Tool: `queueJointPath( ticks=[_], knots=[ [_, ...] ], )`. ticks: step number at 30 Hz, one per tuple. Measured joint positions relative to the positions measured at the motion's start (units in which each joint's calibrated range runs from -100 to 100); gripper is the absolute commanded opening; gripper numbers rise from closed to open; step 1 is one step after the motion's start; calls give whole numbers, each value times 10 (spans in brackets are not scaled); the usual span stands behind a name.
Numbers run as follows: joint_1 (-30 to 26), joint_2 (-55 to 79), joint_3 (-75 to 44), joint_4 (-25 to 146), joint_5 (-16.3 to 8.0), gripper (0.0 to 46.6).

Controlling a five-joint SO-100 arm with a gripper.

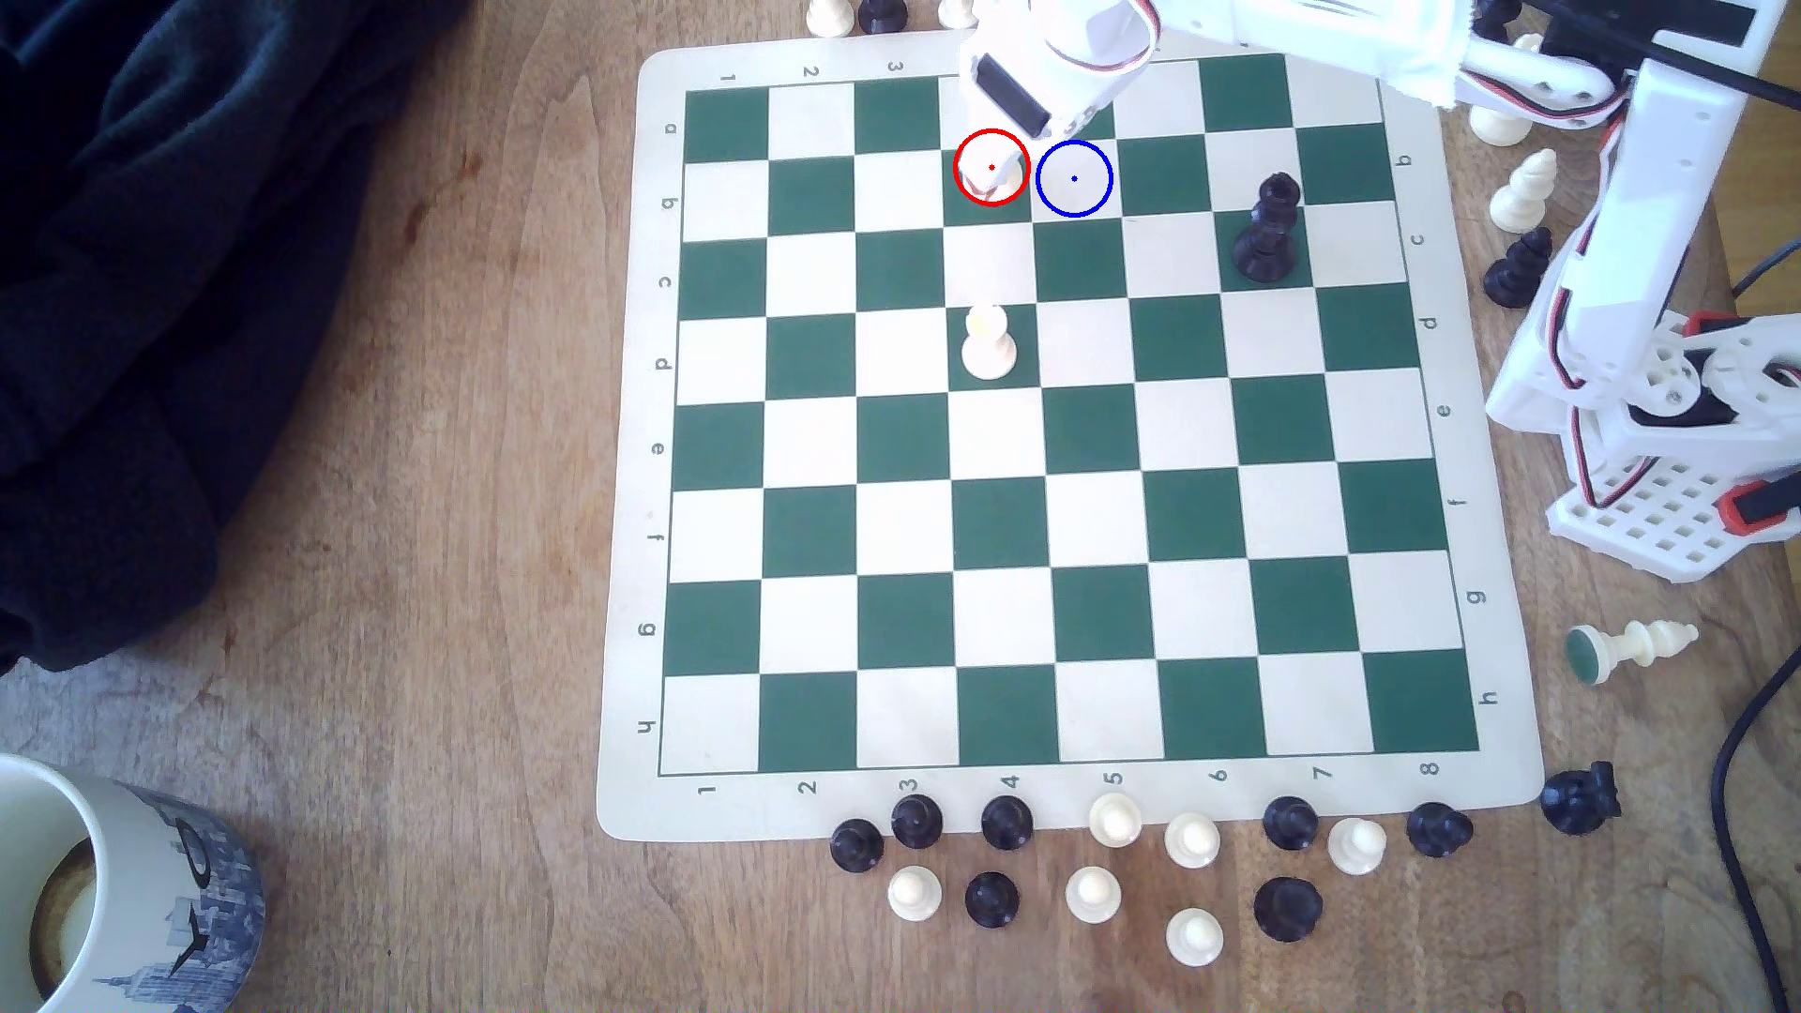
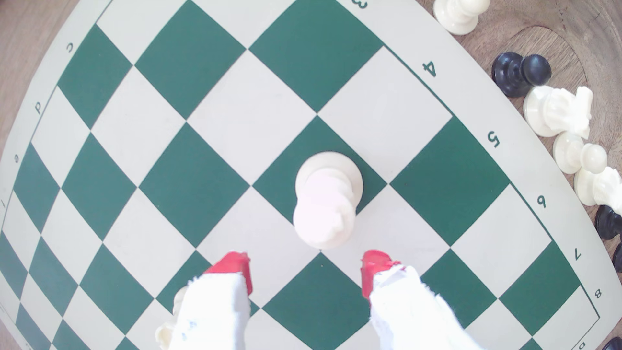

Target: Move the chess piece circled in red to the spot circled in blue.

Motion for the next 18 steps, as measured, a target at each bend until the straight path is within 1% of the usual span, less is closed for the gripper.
queueJointPath(
  ticks=[16,18],
  knots=[
    [0,15,0,-39,7,162],
    [2,15,0,-47,7,150]
  ],
)
